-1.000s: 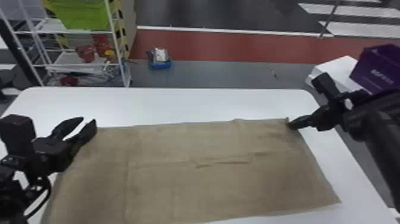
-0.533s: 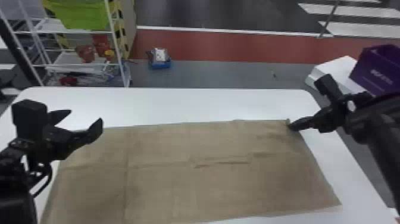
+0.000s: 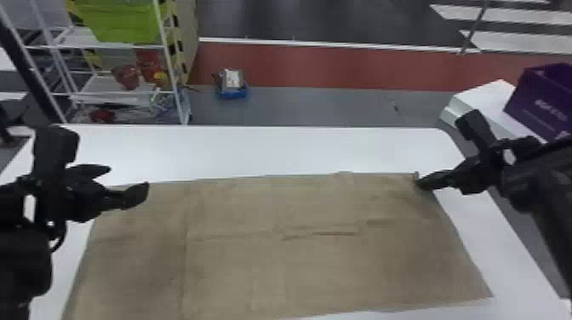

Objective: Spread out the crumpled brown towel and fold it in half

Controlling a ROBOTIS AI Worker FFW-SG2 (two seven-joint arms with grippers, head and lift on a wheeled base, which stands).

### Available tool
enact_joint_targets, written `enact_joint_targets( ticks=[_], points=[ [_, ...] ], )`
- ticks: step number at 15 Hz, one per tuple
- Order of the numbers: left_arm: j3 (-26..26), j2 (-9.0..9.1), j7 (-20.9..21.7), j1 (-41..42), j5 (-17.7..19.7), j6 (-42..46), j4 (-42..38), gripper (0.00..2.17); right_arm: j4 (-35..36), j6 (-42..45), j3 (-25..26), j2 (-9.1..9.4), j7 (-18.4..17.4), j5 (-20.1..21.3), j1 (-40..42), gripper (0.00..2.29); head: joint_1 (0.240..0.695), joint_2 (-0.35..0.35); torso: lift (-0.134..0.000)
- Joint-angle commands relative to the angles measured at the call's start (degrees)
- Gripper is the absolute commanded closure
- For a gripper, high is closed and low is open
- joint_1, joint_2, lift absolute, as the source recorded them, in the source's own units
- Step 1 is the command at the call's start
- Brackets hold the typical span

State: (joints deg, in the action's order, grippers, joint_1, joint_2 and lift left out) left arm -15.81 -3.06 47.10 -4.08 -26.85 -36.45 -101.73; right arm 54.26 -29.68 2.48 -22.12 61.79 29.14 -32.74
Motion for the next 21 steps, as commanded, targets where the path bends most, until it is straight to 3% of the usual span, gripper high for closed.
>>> enact_joint_targets(
  ticks=[1, 5, 11, 15, 21],
  points=[
    [0.5, -0.19, -0.1, -1.9, -2.0, -1.5, 2.0, 0.14, 0.1, 0.7, 0.2, 0.06, 0.0, -0.2, 0.5, 1.33, 0.695, -0.076, -0.124],
    [2.5, -0.55, -4.5, -5.2, -6.1, -1.3, 7.9, 0.18, 0.1, 2.5, 0.6, -0.21, 0.0, -0.2, 1.0, 1.33, 0.695, -0.059, -0.124],
    [2.5, -1.6, -4.6, -8.8, -9.3, -3.4, 12.6, 0.3, 0.1, 4.9, 1.7, -1.79, 0.2, -0.4, 1.9, 1.33, 0.695, -0.06, -0.124],
    [1.3, -2.39, -2.0, -9.1, -9.6, -8.3, 12.5, 0.33, 0.0, 6.5, 1.7, -1.79, 0.1, -0.5, 2.1, 1.33, 0.695, -0.049, -0.124],
    [1.0, -2.74, -2.9, -10.0, -8.9, -7.5, 13.8, 0.34, 0.1, 6.5, 1.1, -1.44, 0.0, -0.5, 2.0, 1.33, 0.695, -0.028, -0.124]
  ],
)
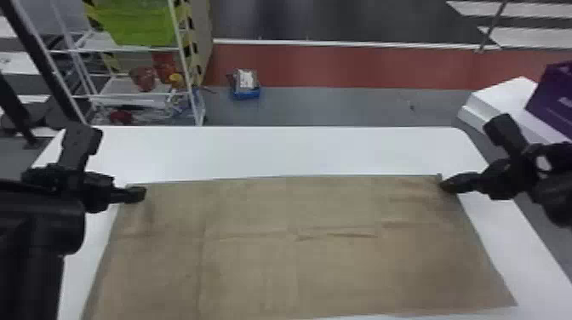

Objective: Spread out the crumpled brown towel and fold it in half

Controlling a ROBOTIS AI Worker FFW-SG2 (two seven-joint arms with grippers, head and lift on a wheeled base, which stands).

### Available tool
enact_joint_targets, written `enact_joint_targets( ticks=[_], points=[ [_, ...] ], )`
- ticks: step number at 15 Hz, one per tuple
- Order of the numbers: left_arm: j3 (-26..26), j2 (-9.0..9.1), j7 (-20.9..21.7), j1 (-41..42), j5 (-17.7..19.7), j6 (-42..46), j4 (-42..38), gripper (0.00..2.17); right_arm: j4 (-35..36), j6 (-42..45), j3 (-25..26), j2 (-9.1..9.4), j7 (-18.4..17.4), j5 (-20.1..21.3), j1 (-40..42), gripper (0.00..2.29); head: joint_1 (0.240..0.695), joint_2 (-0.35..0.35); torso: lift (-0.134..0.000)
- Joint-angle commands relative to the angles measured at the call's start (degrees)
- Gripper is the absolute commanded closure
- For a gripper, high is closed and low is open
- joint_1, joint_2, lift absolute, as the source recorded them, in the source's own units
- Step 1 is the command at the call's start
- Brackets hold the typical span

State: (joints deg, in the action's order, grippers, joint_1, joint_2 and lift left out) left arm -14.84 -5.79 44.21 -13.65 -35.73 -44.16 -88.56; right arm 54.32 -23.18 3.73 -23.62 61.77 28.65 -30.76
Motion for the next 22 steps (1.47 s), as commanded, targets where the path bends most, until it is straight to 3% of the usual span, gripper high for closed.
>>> enact_joint_targets(
  ticks=[1, 8, 13, 14, 22],
  points=[
    [0.2, -0.01, -0.1, -0.6, 0.0, 0.3, 1.1, 0.42, 0.0, 0.0, 0.0, 0.06, 0.0, 0.0, 0.0, 1.33, 0.695, -0.027, -0.124],
    [1.0, -0.1, 0.3, -2.1, -0.8, 0.3, 4.4, 0.42, 0.0, 0.5, 0.0, -0.02, 0.0, 0.0, 0.3, 1.33, 0.695, -0.031, -0.124],
    [1.0, -0.1, 0.9, -2.4, -1.5, 0.3, 5.2, 0.54, 0.0, 0.9, -0.1, -0.11, 0.1, 0.0, 0.5, 1.33, 0.695, -0.032, -0.124],
    [1.0, -0.1, 0.7, -2.6, -1.5, 0.3, 5.3, 0.65, 0.0, 0.9, -0.1, -0.11, 0.1, 0.0, 0.5, 1.33, 0.695, -0.032, -0.124],
    [0.2, -0.1, 1.0, -2.1, -1.6, -0.3, 4.6, 0.66, 0.2, 0.9, -0.2, -0.2, 0.2, 0.8, 0.6, 1.33, 0.695, -0.03, -0.124]
  ],
)
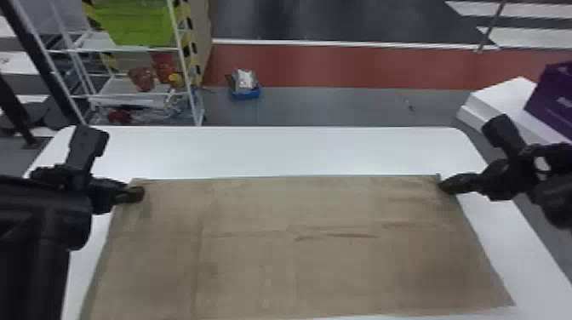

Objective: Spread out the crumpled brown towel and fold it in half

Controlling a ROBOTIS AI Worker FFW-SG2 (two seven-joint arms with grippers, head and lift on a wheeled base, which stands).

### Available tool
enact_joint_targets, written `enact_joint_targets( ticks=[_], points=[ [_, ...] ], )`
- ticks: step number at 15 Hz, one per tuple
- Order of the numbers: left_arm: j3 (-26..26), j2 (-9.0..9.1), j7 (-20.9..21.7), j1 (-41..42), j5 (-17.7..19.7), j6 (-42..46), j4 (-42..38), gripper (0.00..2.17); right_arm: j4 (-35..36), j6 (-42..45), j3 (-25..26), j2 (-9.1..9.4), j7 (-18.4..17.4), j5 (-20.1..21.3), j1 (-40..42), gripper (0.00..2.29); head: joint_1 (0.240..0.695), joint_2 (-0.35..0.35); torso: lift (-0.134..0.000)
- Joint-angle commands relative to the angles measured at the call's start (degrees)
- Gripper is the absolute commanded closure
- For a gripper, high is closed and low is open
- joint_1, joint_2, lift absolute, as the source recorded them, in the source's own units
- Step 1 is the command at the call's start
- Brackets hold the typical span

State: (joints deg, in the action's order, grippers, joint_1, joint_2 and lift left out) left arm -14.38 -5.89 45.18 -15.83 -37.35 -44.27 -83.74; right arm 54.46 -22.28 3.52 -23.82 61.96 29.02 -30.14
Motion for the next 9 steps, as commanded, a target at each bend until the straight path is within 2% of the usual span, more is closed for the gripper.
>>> enact_joint_targets(
  ticks=[1, 2, 3, 5, 9],
  points=[
    [-0.5, -0.09, 0.0, 0.1, 0.0, -0.2, -0.3, 0.64, 0.0, 0.0, 0.0, 0.0, -0.1, 0.5, 0.0, 1.33, 0.695, -0.029, -0.124],
    [-0.5, -0.35, -0.1, 0.0, 0.2, -0.2, -0.2, 0.4, 0.0, -0.2, 0.0, 0.0, -0.1, 0.4, 0.0, 1.33, 0.695, -0.028, -0.124],
    [-0.6, -0.44, -0.4, -0.1, 0.2, 0.0, -0.3, 0.25, 0.0, -0.2, -0.1, 0.09, -0.1, 0.4, 0.0, 1.33, 0.695, -0.027, -0.124],
    [-0.6, -0.44, -1.4, -0.3, 0.5, 0.2, -0.2, 0.19, 0.0, -0.2, -0.2, 0.18, -0.1, 0.4, 0.0, 1.33, 0.695, -0.024, -0.124],
    [-1.0, -0.44, -0.7, -1.6, 1.5, 0.0, -0.1, 0.21, 0.0, -0.2, 0.1, -0.09, 0.0, 0.5, 0.3, 1.33, 0.695, -0.018, -0.124]
  ],
)
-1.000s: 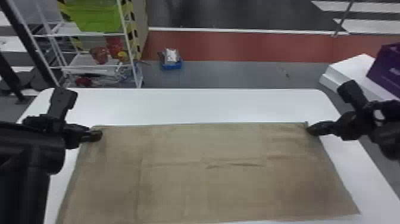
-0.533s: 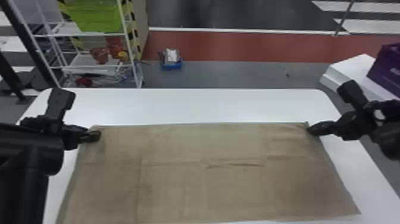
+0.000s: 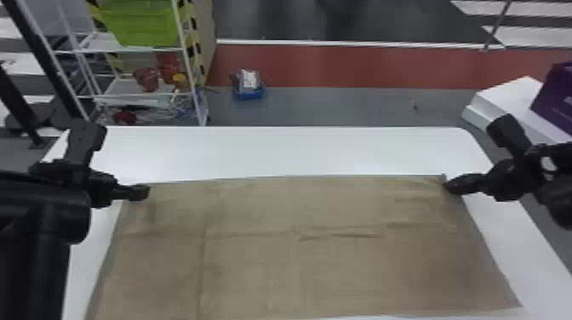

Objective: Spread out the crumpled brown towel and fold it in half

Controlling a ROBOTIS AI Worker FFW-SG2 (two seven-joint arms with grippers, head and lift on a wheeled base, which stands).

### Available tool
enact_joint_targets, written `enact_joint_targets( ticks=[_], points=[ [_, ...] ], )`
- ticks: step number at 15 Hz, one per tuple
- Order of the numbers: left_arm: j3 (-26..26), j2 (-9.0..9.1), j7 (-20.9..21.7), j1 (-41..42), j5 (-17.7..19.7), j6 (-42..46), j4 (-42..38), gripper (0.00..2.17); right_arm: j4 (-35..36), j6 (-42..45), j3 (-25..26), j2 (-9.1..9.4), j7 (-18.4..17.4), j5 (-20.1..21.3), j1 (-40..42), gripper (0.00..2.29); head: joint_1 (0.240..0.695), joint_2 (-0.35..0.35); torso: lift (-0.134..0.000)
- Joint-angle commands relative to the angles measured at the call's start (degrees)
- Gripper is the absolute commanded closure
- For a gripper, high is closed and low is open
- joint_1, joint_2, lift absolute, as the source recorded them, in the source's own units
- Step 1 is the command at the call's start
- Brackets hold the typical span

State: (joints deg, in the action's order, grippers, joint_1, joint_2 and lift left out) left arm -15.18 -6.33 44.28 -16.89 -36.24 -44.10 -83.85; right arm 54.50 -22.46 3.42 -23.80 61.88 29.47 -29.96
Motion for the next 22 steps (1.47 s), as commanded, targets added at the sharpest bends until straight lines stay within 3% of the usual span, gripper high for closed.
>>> enact_joint_targets(
  ticks=[1, 14, 17, 22],
  points=[
    [0.0, -0.09, 0.2, -0.9, -0.1, -0.2, 0.3, 0.22, 0.0, 0.2, 0.3, -0.2, 0.1, 0.0, 0.2, 1.33, 0.695, -0.019, -0.124],
    [0.2, -1.23, 1.2, -2.3, -0.5, -0.2, 5.0, 0.64, 0.6, 0.2, 0.2, -0.2, 0.1, -0.1, 0.7, 1.33, 0.695, -0.018, -0.124],
    [0.2, -1.23, 1.7, -1.4, -0.6, -0.5, 4.7, 1.01, 1.6, 0.0, 0.7, -0.29, 0.5, -0.2, 1.4, 1.33, 0.695, -0.018, -0.124],
    [-2.5, -0.97, 3.9, 2.2, 0.3, -1.0, -1.6, 1.01, 7.3, -1.4, 2.9, -0.2, 2.0, -0.6, 3.9, 1.33, 0.695, -0.017, -0.124]
  ],
)
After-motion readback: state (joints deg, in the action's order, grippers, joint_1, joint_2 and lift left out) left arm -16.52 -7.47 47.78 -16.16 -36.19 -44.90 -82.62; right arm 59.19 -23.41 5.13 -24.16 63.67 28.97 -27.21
